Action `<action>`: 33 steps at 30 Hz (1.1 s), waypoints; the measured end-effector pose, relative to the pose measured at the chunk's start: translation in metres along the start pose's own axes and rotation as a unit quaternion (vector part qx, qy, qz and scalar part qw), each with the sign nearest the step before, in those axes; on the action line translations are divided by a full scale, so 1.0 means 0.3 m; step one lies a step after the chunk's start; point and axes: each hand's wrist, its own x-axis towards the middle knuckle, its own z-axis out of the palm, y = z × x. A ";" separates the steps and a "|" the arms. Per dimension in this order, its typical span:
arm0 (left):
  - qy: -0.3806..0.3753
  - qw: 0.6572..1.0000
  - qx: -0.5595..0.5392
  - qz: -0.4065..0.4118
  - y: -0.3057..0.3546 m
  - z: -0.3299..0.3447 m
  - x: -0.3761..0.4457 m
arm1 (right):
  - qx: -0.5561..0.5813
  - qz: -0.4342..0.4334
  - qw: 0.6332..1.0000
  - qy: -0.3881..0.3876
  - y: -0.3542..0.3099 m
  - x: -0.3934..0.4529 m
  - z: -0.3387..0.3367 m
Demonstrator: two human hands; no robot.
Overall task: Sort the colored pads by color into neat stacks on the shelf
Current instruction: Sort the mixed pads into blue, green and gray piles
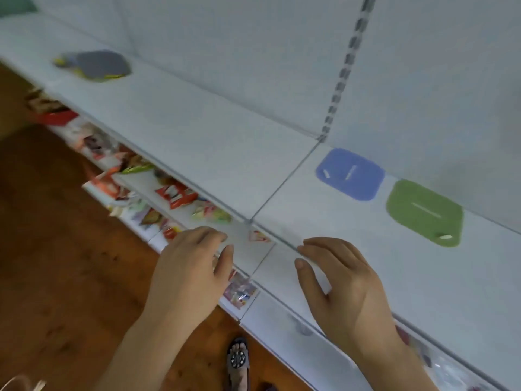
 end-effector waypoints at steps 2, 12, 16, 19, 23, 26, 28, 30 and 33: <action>-0.012 0.999 0.020 -0.043 -0.077 -0.028 -0.082 | 0.016 -0.028 0.999 -0.029 -0.072 0.020 0.066; 0.001 0.977 0.009 -0.212 -0.510 -0.167 -0.262 | -0.024 -0.108 0.964 -0.240 -0.477 0.156 0.460; -0.010 0.975 -0.002 -0.224 -0.708 -0.236 -0.247 | -0.045 -0.113 0.959 -0.258 -0.641 0.237 0.594; -0.024 0.972 0.000 -0.235 -0.833 -0.293 -0.219 | -0.054 -0.107 0.955 -0.271 -0.740 0.295 0.678; -0.045 0.970 -0.005 -0.240 -0.980 -0.346 -0.141 | -0.085 -0.102 0.942 -0.307 -0.849 0.396 0.786; -0.058 0.970 -0.002 -0.237 -1.094 -0.361 -0.051 | -0.083 -0.102 0.943 -0.307 -0.894 0.501 0.884; -0.065 0.972 0.006 -0.225 -1.172 -0.365 0.031 | -0.070 -0.095 0.947 -0.299 -0.910 0.584 0.957; -0.068 0.974 0.019 -0.217 -1.253 -0.369 0.133 | -0.048 -0.087 0.950 -0.296 -0.923 0.682 1.027; -0.061 0.976 0.048 -0.206 -1.356 -0.403 0.308 | -0.012 -0.082 0.961 -0.262 -0.948 0.845 1.118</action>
